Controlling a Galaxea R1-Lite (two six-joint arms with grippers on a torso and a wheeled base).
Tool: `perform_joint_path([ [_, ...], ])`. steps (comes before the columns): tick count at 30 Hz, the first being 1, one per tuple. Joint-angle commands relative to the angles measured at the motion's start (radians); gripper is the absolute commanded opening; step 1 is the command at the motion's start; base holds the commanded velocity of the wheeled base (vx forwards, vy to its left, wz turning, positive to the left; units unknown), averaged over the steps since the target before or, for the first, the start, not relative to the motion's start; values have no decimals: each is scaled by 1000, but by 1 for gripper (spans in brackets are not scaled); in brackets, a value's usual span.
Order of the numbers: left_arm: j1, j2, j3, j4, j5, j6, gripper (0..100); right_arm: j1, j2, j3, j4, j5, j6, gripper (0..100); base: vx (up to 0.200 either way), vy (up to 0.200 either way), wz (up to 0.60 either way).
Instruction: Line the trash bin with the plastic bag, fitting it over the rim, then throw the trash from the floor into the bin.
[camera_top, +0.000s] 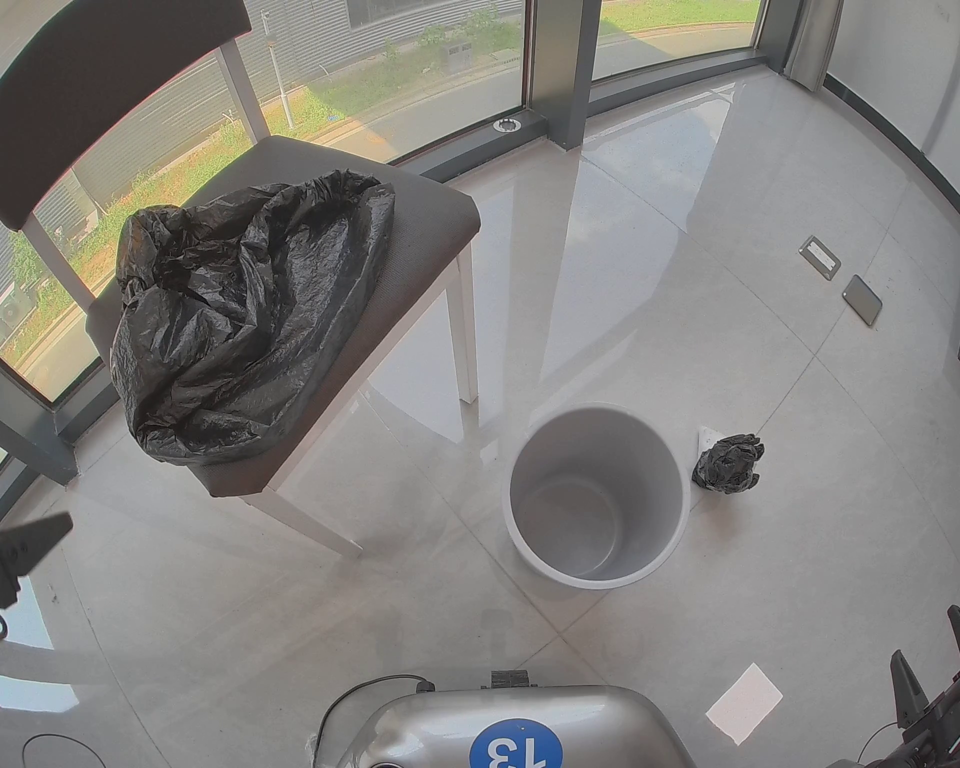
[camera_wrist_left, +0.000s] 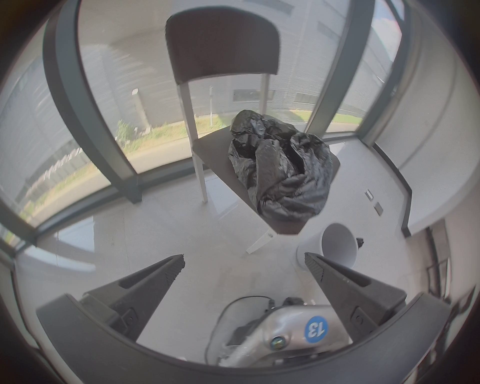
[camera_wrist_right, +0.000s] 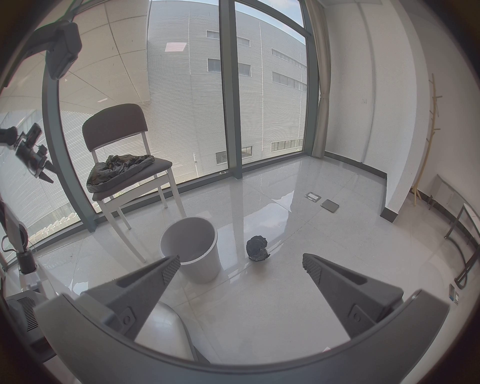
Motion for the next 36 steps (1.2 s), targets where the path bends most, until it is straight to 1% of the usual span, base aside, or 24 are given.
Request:
perform_joint_path([
  [1,-80,276,-185,37,6,-184,100,1,-16,16,0,0,2,100,0,0,0],
  [2,-103,290,-194,37,6,-223,100,1,-16,16,0,0,2,100,0,0,0],
  [4,-103,290,-194,37,6,-223,100,1,-16,16,0,0,2,100,0,0,0],
  [5,-153,330,-191,26,6,-301,100,1,-16,16,2,0,4,100,0,0,0],
  [6,-171,364,-191,17,6,-336,100,1,-16,16,2,0,4,100,0,0,0],
  [7,-172,367,-193,17,6,-339,100,1,-16,16,2,0,4,100,0,0,0],
  [8,-182,410,-193,-9,6,-373,100,1,-16,16,2,0,4,100,0,0,0],
  [10,-195,459,-191,-57,7,-404,100,-1,-16,16,0,0,2,100,0,0,0],
  [15,-202,560,-194,-135,29,-413,100,1,-16,16,0,-2,4,100,0,0,0],
  [19,-191,606,-204,-182,61,-413,100,-1,-16,16,0,-2,5,100,0,0,0],
  [21,-182,612,-211,-196,64,-414,100,-1,-16,16,0,-2,5,100,0,0,0],
  [25,-153,612,-211,-201,63,-416,100,1,-16,16,0,0,5,100,0,0,0],
  [36,-146,632,-201,-225,63,-440,100,1,-16,16,0,0,4,100,0,0,0],
])
